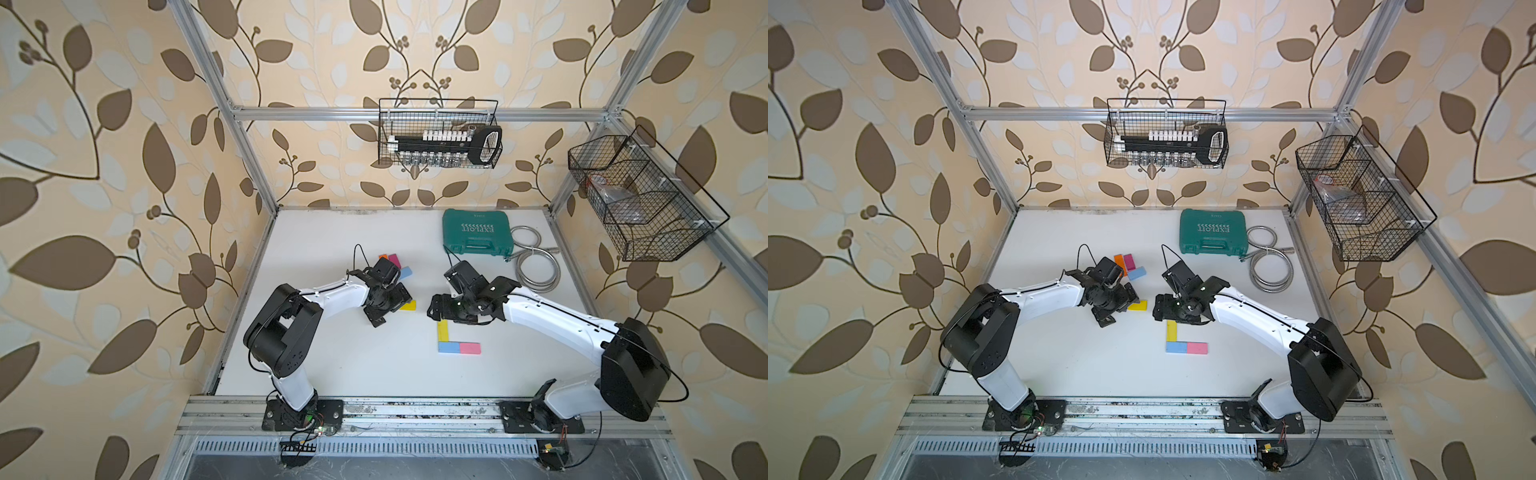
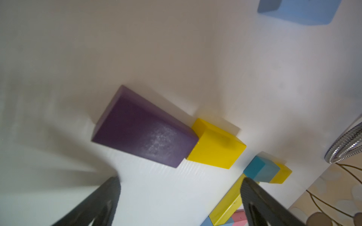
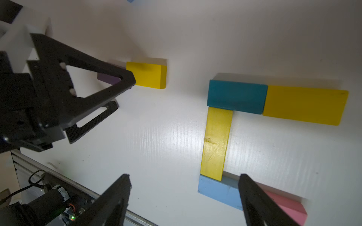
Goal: Assemble the letter c with building blocks
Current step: Assemble the building block at the center of the board.
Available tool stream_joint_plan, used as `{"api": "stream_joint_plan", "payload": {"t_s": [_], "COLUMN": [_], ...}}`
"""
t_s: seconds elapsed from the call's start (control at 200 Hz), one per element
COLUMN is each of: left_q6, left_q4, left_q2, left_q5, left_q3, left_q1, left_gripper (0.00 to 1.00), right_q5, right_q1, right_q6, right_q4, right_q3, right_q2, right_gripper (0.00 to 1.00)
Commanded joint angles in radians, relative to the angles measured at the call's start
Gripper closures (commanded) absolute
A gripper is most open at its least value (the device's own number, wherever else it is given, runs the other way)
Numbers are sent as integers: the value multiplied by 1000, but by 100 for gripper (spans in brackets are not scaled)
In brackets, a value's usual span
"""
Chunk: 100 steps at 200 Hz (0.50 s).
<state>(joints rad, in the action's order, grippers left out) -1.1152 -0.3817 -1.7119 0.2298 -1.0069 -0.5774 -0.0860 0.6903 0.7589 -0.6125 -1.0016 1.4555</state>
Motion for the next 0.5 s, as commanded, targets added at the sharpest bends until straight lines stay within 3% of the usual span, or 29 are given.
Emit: {"api": "stream_joint_plan", "payload": {"t_s": [0.0,0.495], "left_q6": [-18,0], "left_q4": [30,14], "left_q2": [-18,-65], "left_q5": [8,-26], "left_q3": [-49,-106], "left_q1": [-12,-11], "left_gripper": [2,2], "right_q5": [7,5], "right_q1": [8,8], "right_q6": [5,4], "right_q4": [1,-1], "right_q3": [5,1], "right_q2": [13,14], "right_gripper": [15,15]}}
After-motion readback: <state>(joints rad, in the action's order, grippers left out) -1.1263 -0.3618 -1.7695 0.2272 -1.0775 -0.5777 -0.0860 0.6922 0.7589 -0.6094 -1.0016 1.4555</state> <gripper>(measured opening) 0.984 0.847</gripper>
